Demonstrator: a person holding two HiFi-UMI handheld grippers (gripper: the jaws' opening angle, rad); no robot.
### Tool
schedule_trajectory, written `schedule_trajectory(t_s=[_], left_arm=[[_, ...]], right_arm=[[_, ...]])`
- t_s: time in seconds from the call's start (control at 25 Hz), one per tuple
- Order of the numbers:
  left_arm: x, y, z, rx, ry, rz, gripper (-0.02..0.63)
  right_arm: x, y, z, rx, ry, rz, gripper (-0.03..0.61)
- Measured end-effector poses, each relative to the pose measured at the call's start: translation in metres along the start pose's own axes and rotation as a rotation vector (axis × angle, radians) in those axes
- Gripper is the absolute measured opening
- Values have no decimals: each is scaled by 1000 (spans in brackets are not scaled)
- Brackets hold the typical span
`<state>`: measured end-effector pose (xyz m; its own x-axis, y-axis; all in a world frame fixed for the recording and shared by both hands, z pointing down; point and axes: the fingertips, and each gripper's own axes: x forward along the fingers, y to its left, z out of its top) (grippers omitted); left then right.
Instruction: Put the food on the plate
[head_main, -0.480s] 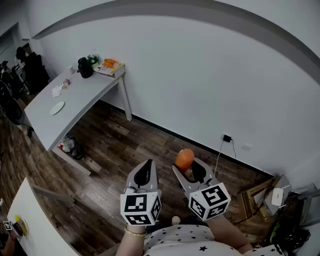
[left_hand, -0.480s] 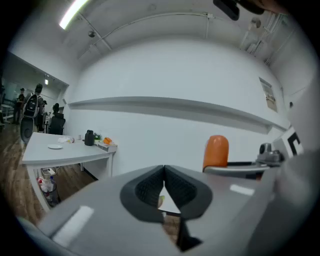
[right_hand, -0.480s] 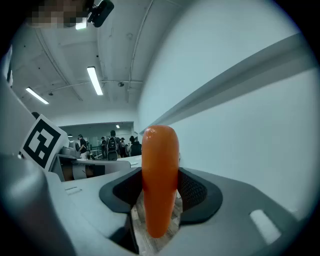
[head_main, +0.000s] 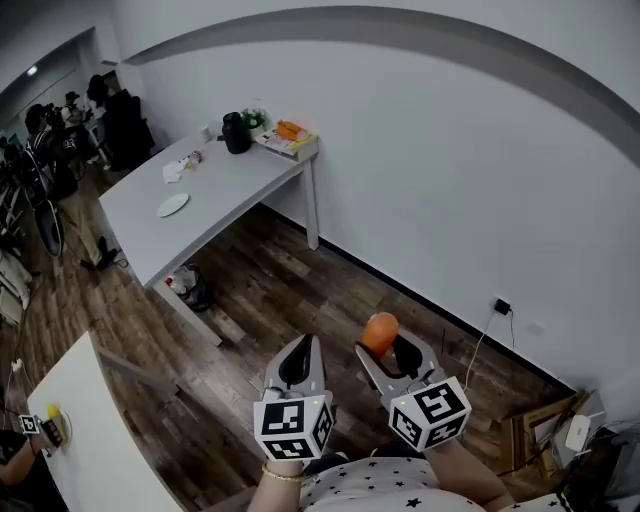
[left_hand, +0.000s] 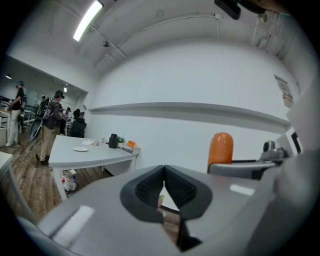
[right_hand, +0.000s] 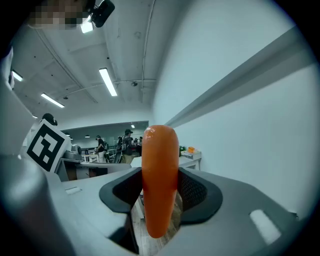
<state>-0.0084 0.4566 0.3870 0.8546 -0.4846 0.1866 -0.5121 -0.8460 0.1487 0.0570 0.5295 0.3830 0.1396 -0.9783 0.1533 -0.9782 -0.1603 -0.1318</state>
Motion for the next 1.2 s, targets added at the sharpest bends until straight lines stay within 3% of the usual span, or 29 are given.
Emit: schedule_trajectory(t_s=[0.56,0.84,1.2], left_arm=[[-41,158,3,-99,-57,316,8],[0,228,9,-136,-82,455,8],[99,341,74,-147,-161,610,8]], right_arm=[[114,102,-9,-31,59,280,216],[212,108,-4,-59,77,433,216],[384,112,39,-132,89,624,216]])
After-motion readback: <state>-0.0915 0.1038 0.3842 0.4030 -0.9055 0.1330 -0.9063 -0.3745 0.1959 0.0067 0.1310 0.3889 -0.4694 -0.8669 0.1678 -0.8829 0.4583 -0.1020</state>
